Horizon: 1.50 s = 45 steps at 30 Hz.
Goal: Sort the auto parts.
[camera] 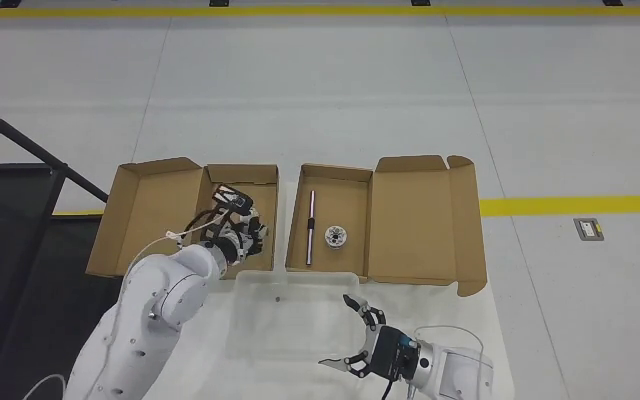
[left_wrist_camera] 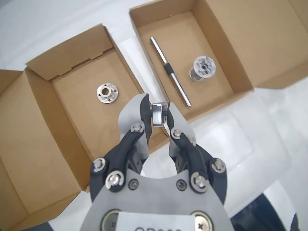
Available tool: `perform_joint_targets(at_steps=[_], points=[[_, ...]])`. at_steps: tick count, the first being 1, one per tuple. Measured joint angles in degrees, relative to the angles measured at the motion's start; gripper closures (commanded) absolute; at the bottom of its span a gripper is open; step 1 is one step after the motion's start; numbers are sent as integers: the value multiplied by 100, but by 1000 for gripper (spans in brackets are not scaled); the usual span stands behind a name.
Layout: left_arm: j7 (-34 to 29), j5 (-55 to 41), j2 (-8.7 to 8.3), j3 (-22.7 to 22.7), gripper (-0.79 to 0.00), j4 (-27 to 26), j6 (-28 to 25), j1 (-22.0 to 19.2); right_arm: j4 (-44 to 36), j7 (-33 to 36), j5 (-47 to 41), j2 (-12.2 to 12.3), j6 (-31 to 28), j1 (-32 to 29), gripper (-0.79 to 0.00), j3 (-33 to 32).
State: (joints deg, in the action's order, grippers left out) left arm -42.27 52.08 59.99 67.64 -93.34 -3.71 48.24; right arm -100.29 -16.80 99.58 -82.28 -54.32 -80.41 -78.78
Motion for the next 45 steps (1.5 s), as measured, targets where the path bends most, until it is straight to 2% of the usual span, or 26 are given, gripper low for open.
perform_joint_targets(at_steps=[5, 11, 16, 23, 24, 25, 26, 29, 37, 45], points=[[439, 207, 199, -462, 0, 1318, 699, -702, 0, 0, 0, 0, 0, 0, -785, 0], [513, 480, 437, -1038, 0, 2579, 1130, -1315, 0, 0, 0, 0, 0, 0, -785, 0], [570, 729, 560, -1271, 0, 3193, 1309, -1585, 0, 0, 0, 0, 0, 0, -785, 0], [618, 648, 663, -1305, -6, 3737, 1168, -1721, 0, 0, 0, 0, 0, 0, -785, 0], [618, 658, 670, -1307, -49, 3779, 1158, -1723, 0, 0, 0, 0, 0, 0, -785, 0], [616, 663, 677, -1304, -172, 3814, 1156, -1723, 0, 0, 0, 0, 0, 0, -785, 0], [609, 640, 686, -1288, -231, 3848, 1154, -1722, 0, 0, 0, 0, 0, 0, -785, 0], [568, 513, 697, -1207, -345, 3878, 1061, -1720, 0, 0, 0, 0, 0, 0, -785, 0], [408, 424, 646, -915, -369, 3549, 908, -1604, 0, 0, 0, 0, 0, 0, -785, 0], [178, 251, 481, -298, -363, 2661, 747, -1173, 0, 0, 0, 0, 0, 0, -785, 0]])
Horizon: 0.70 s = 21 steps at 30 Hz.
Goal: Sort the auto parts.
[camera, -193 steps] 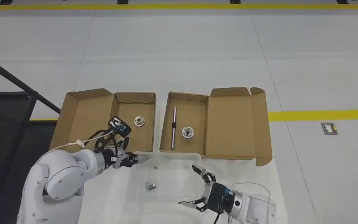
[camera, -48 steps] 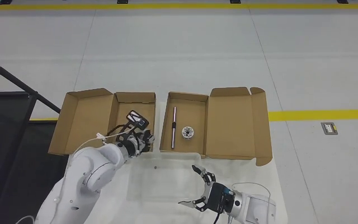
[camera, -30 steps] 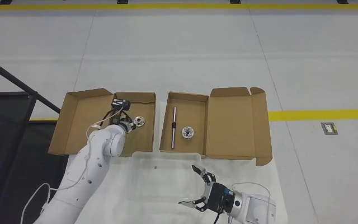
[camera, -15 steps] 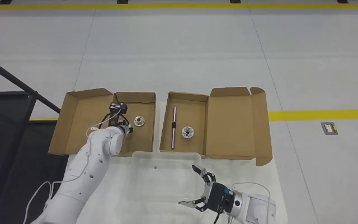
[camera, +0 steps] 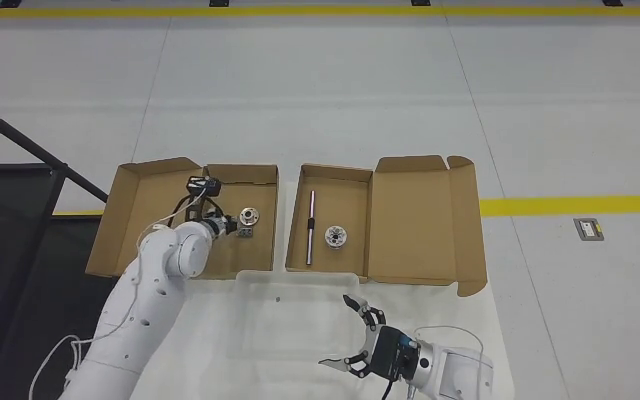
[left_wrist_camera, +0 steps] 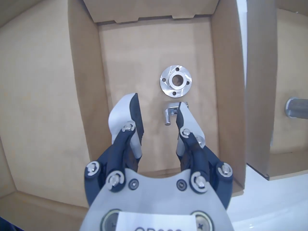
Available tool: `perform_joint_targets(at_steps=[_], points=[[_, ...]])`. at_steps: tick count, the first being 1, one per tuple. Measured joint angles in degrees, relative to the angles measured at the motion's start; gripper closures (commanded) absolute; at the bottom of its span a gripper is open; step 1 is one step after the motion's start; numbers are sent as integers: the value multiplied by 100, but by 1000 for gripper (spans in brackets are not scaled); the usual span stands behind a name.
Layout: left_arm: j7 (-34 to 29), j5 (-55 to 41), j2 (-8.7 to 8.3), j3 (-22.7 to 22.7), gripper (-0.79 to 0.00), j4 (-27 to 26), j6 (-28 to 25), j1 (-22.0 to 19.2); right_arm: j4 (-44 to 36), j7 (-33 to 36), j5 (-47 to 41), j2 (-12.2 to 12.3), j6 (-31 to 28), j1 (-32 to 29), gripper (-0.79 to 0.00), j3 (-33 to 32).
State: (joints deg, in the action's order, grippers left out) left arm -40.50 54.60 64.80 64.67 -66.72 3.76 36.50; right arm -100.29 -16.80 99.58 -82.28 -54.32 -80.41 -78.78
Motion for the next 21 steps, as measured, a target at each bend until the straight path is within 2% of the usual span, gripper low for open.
perform_joint_targets(at_steps=[7, 11, 14, 17, 18, 19, 20, 21], points=[[-216, -793, -170, 864, -351, -1185, -404, 691, 0, 0, 0, 0, 0, 0, -785, 0], [-405, -1955, -239, 1459, -354, -1767, -941, 1155, 0, 0, 0, 0, 0, 0, -785, 0], [-494, -2802, -273, 1792, -379, -2040, -1397, 1487, 0, 0, 0, 0, 0, 0, -785, 0], [-686, -3848, -295, 2076, -431, -2100, -1915, 1748, 0, 0, 0, 0, 0, 0, -785, 0], [-745, -4177, -300, 2155, -406, -2070, -2060, 1792, 0, 0, 0, 0, 0, 0, -785, 0], [-744, -4449, -306, 2241, -477, -2030, -2160, 1828, 0, 0, 0, 0, 0, 0, -785, 0], [-603, -4664, -308, 2298, -785, -2028, -2207, 1892, 0, 0, 0, 0, 0, 0, -785, 0], [-457, -4706, -300, 2266, -785, -2057, -2236, 1946, 0, 0, 0, 0, 0, 0, -785, 0]])
